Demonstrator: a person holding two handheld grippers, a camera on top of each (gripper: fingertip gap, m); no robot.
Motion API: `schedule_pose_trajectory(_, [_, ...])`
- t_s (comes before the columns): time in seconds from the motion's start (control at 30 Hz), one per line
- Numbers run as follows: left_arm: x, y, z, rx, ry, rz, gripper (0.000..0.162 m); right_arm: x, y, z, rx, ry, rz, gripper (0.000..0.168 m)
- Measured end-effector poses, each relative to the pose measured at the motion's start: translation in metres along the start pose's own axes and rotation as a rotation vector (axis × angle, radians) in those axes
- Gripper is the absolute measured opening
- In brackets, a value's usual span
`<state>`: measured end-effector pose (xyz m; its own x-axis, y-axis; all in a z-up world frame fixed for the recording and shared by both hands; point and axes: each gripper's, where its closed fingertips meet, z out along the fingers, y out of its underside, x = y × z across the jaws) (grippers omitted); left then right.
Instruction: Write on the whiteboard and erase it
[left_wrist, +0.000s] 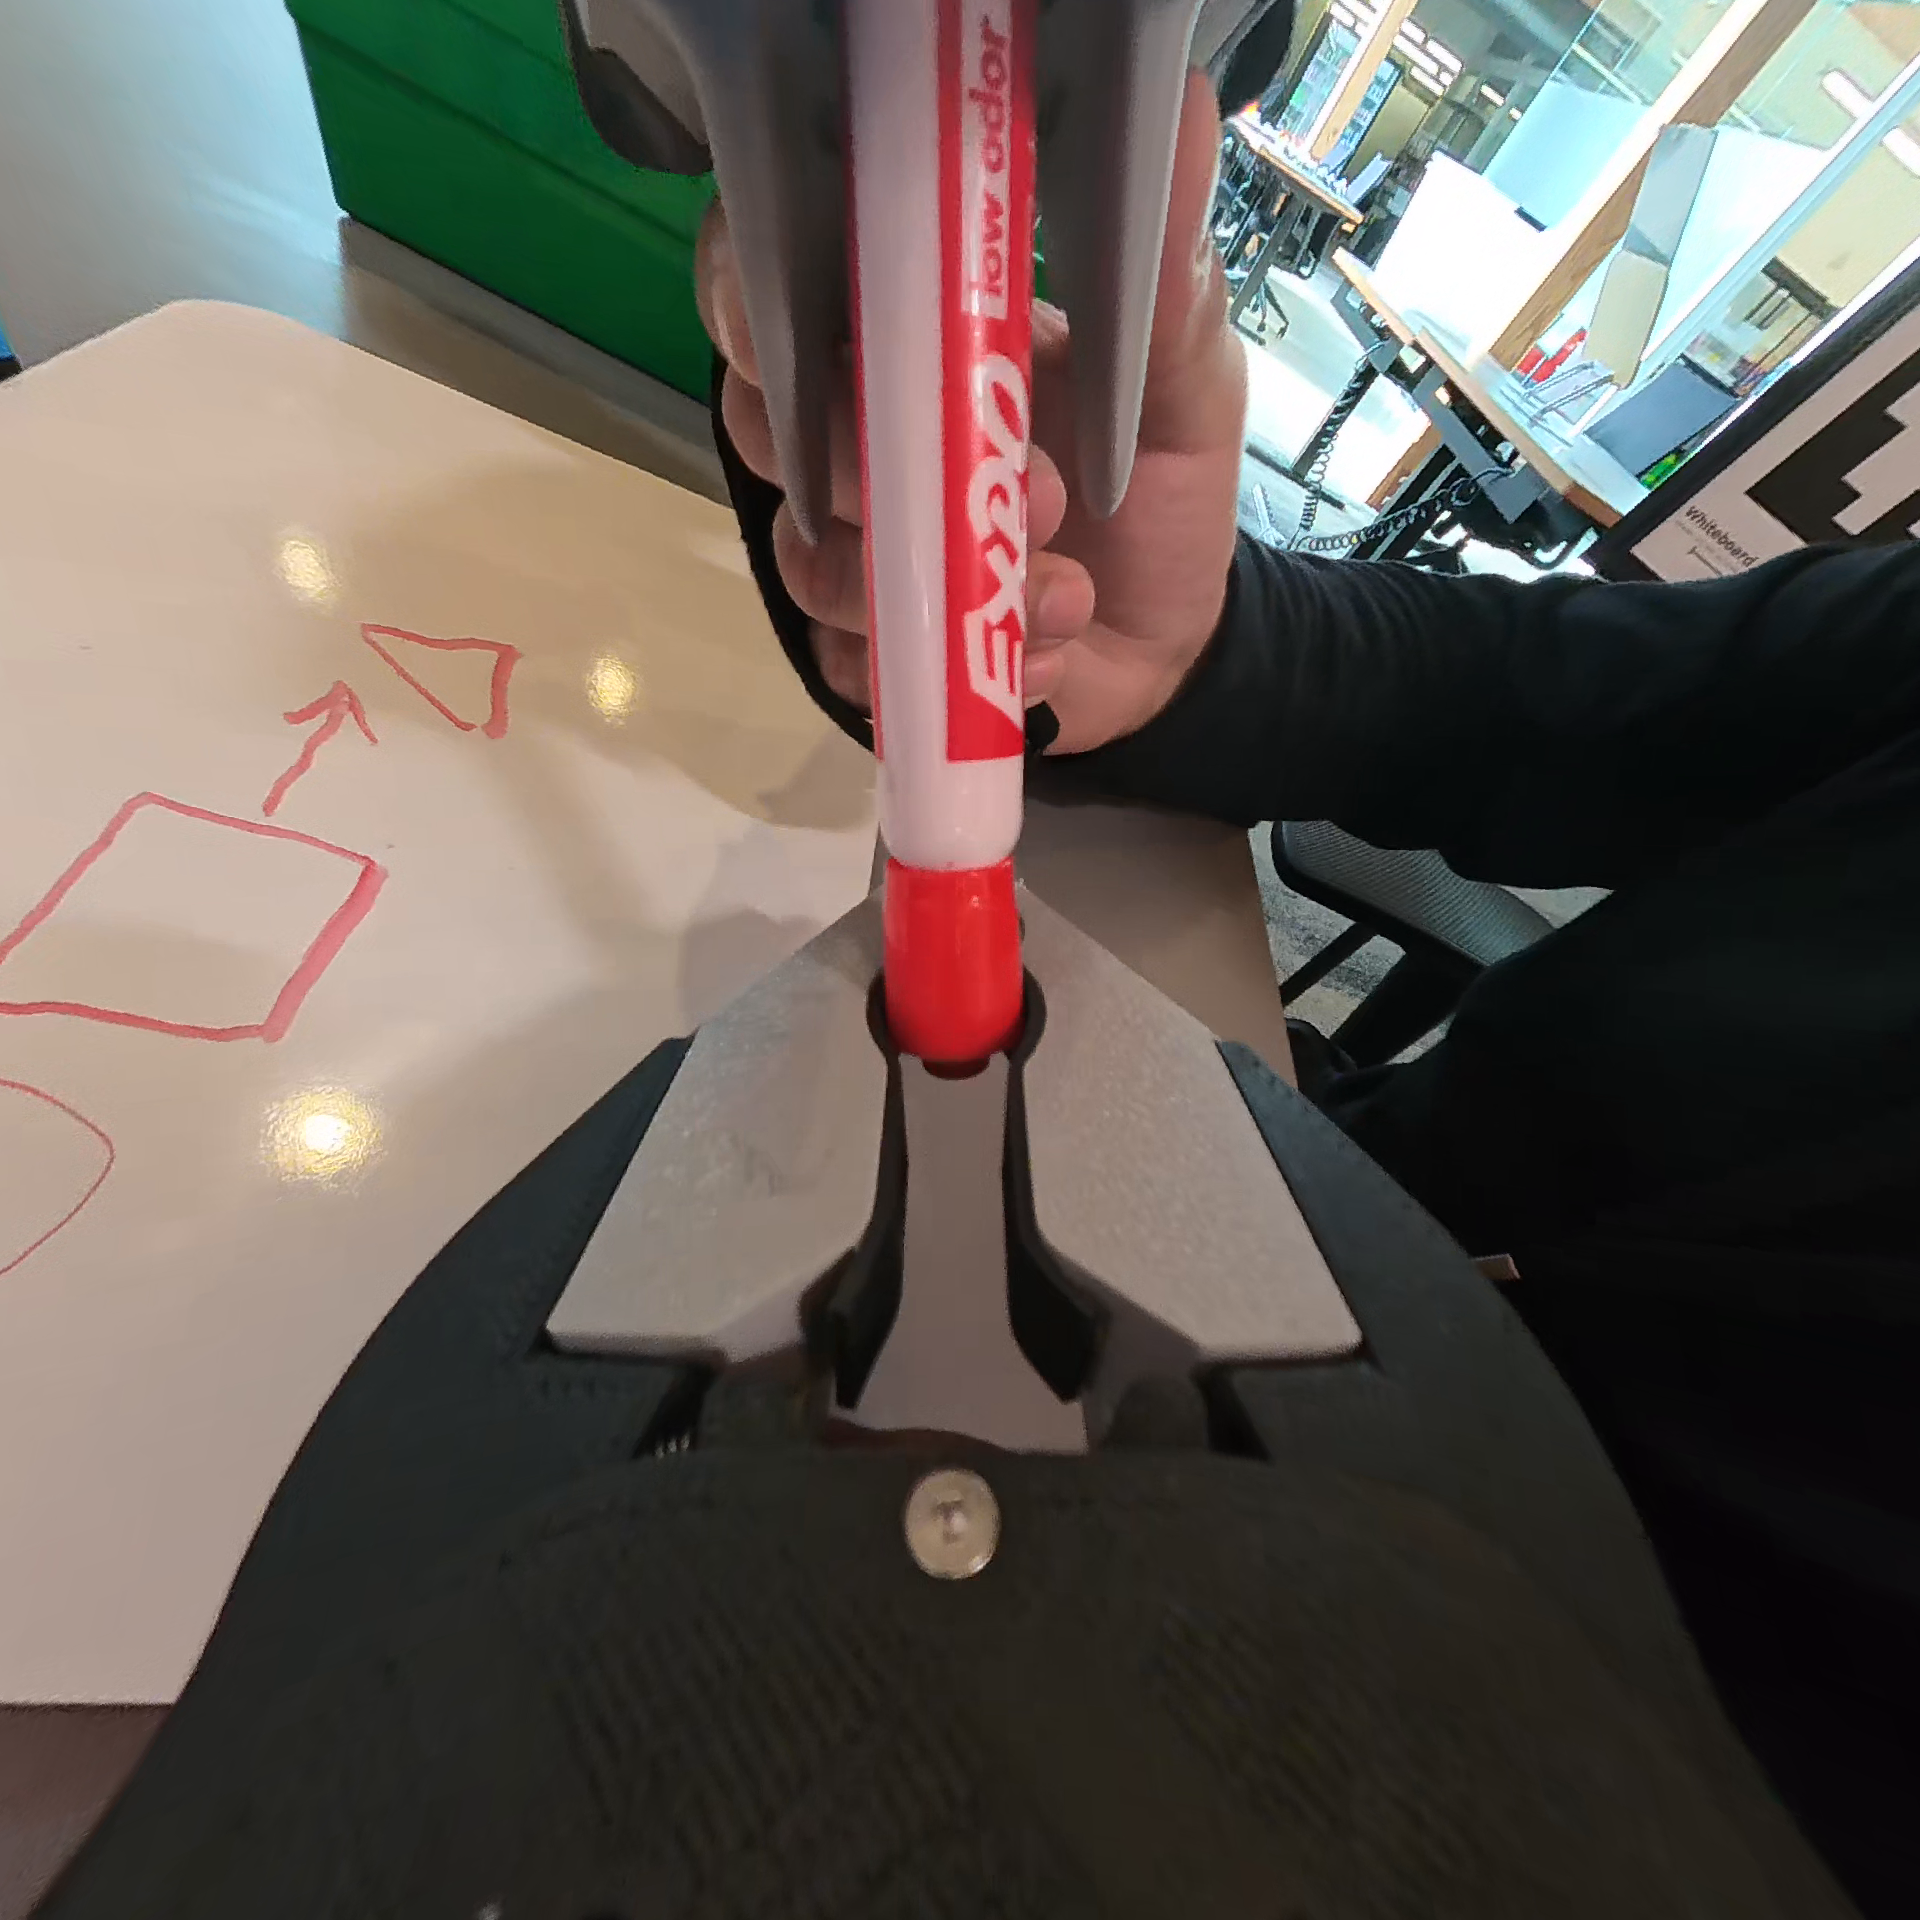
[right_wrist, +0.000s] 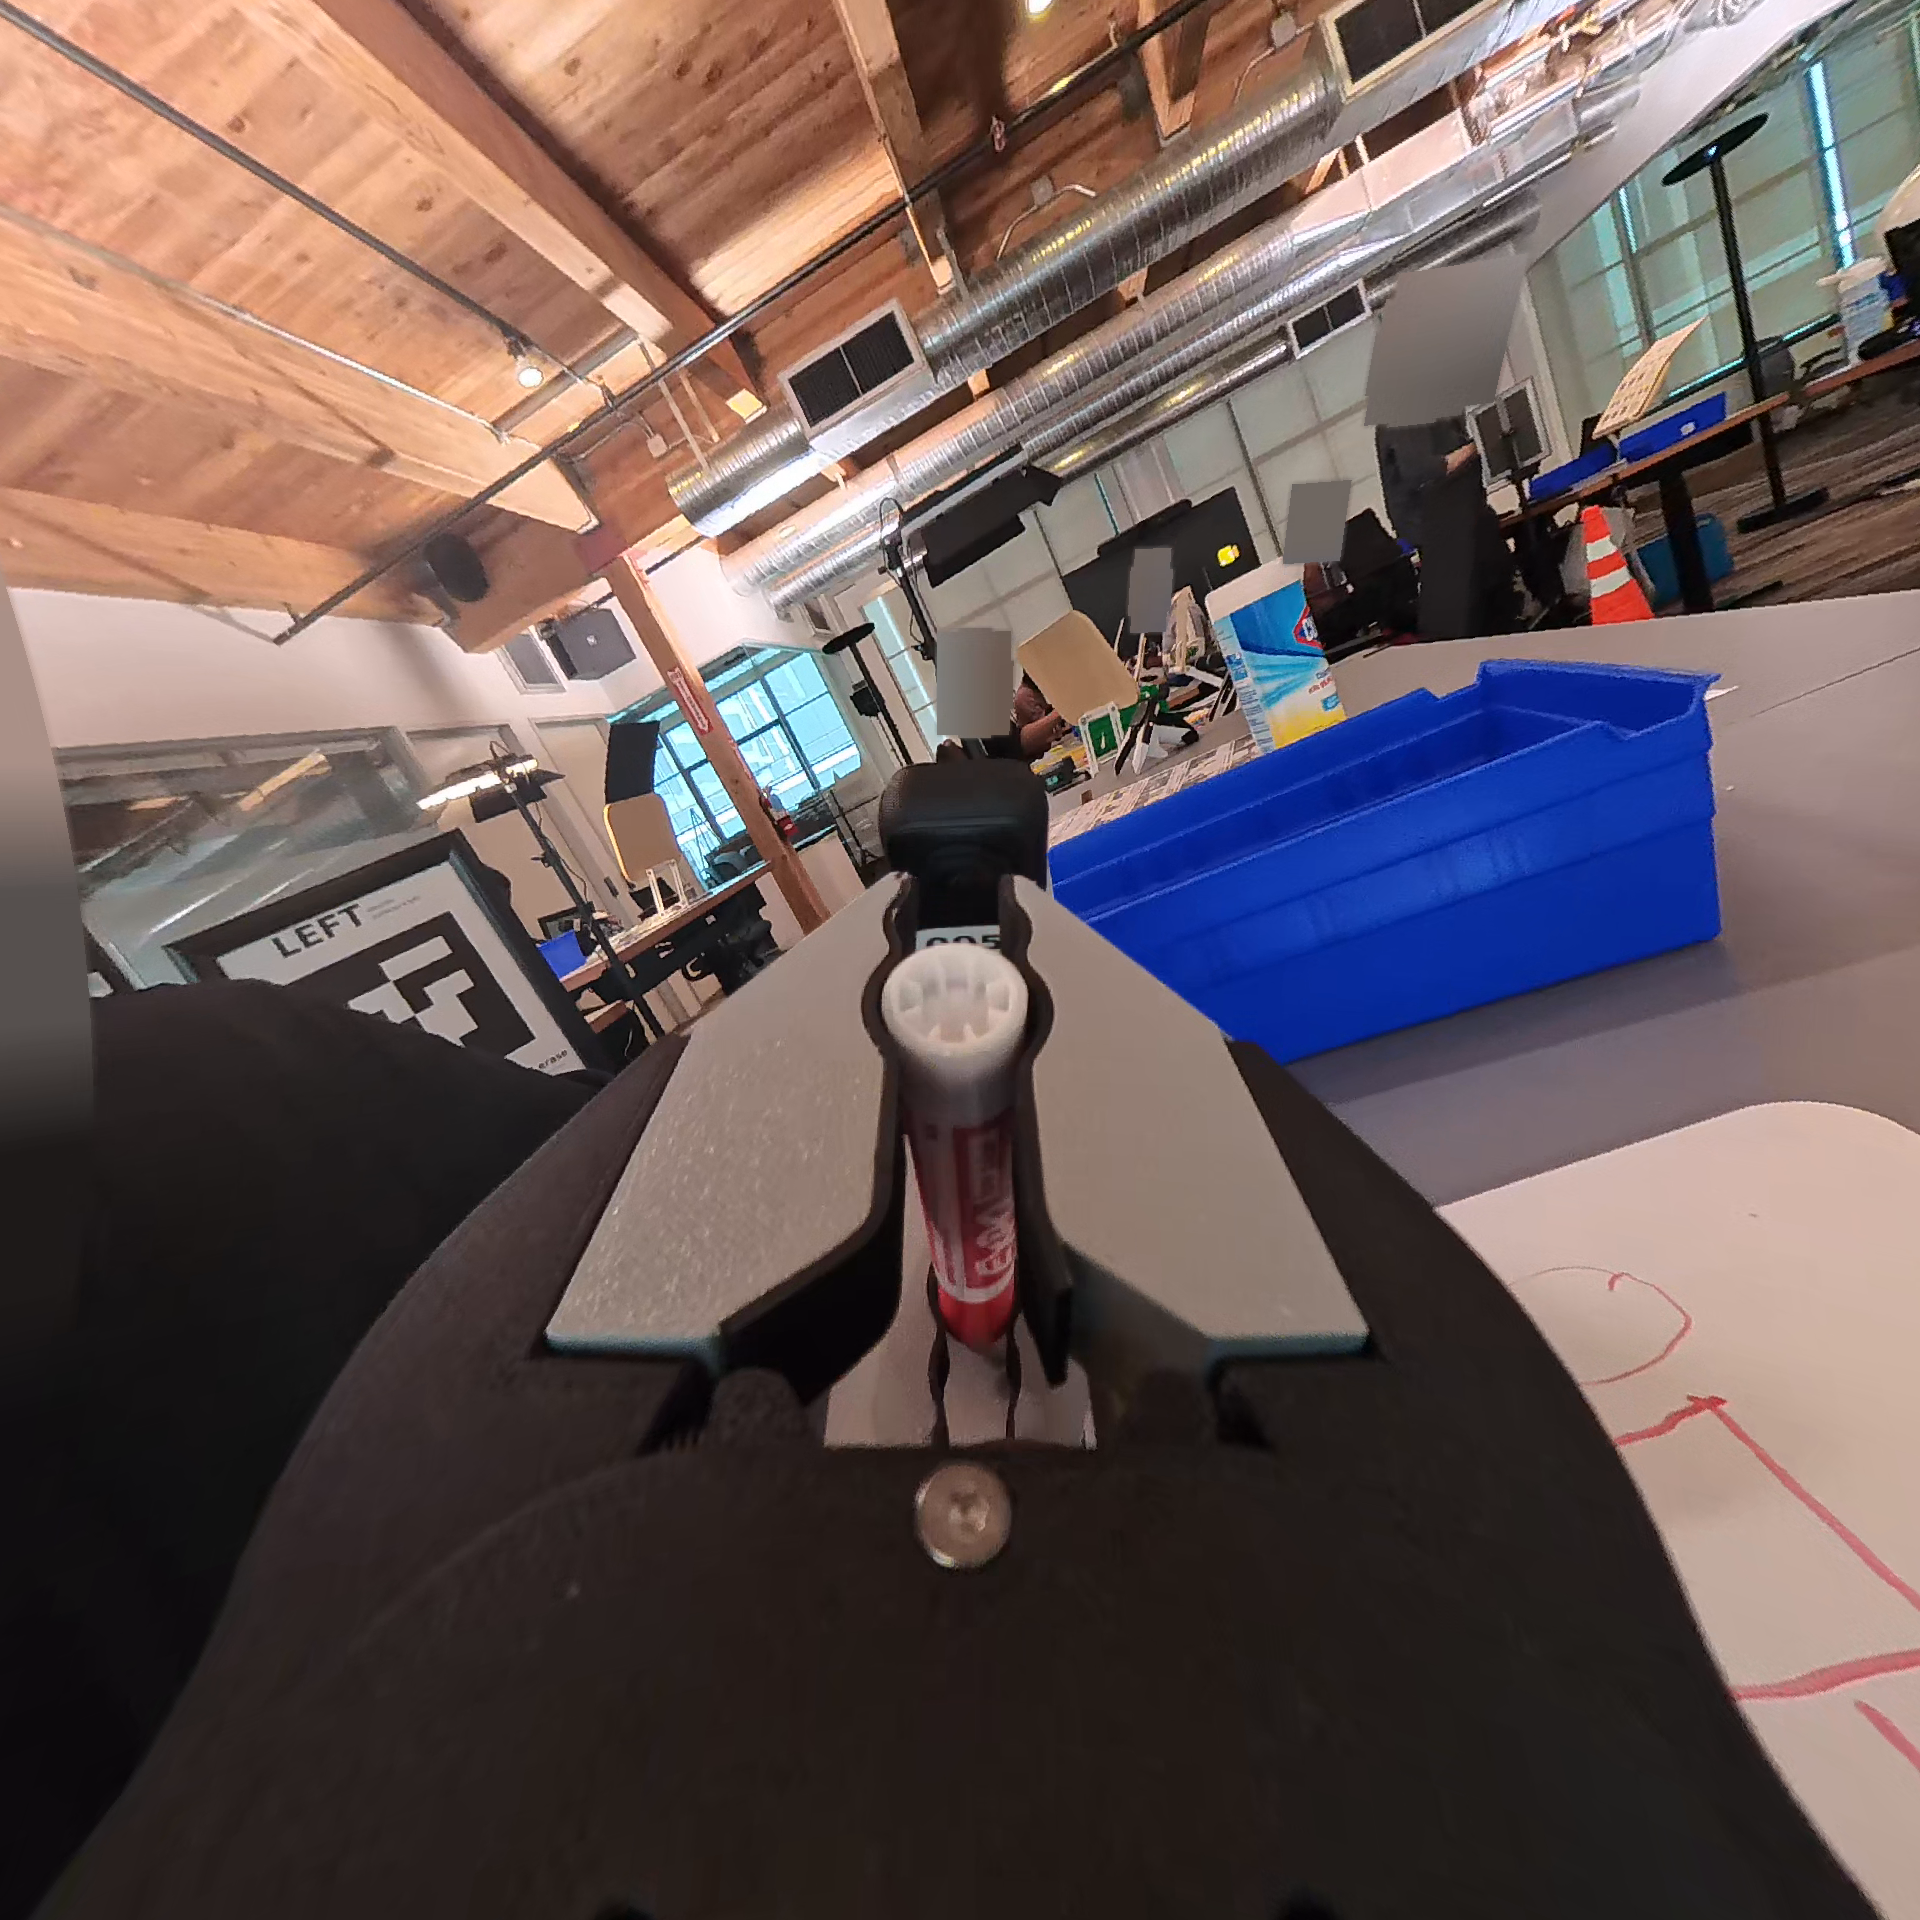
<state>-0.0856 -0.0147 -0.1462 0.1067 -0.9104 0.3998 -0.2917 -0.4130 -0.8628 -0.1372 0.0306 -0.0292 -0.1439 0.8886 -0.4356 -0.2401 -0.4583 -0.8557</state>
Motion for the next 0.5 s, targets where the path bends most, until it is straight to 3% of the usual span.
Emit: schedule_pose_trajectory(0.5, [0.009,-0.012,-0.013,0.086,0.104,0.05,0.01,-0.013,0.008,-0.01,-0.144,-0.129,0.036,0.016])
